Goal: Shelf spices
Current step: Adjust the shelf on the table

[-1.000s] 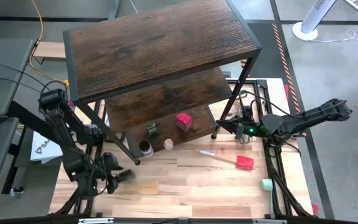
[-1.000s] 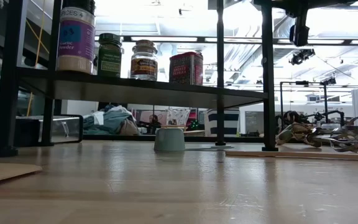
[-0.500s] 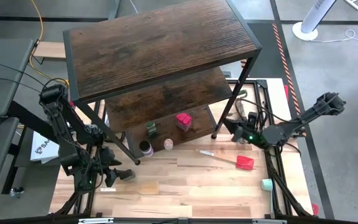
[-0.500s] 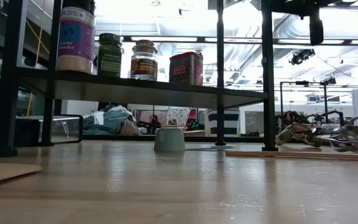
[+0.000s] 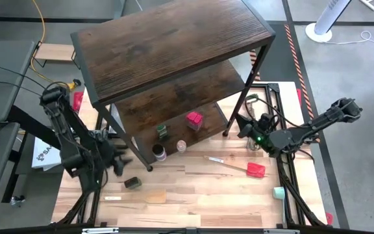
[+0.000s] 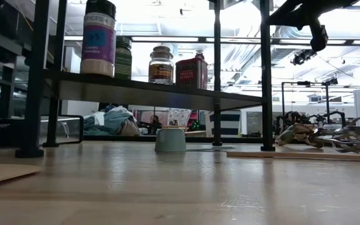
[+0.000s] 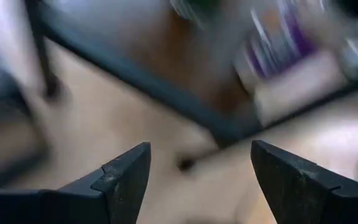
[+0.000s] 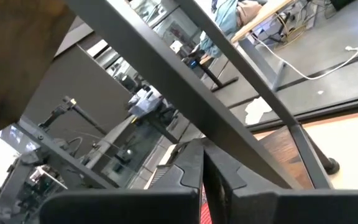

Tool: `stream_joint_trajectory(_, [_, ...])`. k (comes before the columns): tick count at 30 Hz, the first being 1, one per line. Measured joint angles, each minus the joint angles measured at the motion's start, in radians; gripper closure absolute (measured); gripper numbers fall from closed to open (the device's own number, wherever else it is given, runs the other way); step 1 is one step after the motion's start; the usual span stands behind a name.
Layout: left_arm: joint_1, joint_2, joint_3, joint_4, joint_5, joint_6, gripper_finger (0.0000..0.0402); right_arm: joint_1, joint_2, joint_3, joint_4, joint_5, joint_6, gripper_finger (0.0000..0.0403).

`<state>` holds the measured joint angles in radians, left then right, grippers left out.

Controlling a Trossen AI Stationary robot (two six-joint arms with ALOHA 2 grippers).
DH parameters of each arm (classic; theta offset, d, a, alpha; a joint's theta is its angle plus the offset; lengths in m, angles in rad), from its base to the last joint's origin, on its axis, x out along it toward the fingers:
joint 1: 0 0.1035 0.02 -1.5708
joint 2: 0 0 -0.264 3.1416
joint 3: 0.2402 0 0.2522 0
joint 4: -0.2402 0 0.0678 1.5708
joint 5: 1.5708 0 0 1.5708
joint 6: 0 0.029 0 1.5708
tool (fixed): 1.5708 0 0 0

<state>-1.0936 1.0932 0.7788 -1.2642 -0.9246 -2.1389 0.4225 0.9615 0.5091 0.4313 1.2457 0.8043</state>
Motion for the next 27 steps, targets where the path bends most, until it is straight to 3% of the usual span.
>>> stream_joint_trajectory(5, [0.188,-0.054,0.098,-0.318,-0.018,0.003,0.0158,-0.002,-0.001,0.0,0.001,-0.011,0.0,0.0403])
stream_joint_trajectory(8, [0.313,-0.115,0.106,-0.277,-0.069,0.127,0.018,-0.002,-0.001,0.0,0.001,-0.022,0.001,0.0403])
stream_joint_trajectory(12, [0.439,-0.144,0.108,-0.306,-0.074,0.155,0.0229,-0.002,-0.001,0.0,0.006,-0.026,-0.001,0.0403])
stream_joint_trajectory(20, [0.599,-0.165,0.11,-0.309,-0.229,0.187,0.0386,-0.001,-0.001,0.0,0.012,-0.028,-0.002,0.0403])
stream_joint_trajectory(24, [0.692,-0.163,0.11,-0.304,-0.322,0.178,0.0386,-0.003,-0.001,0.0,0.012,-0.027,-0.002,0.0403])
stream_joint_trajectory(27, [0.769,-0.164,0.11,-0.305,-0.335,0.188,0.0392,-0.004,-0.001,0.0,0.012,-0.027,-0.002,0.0403])
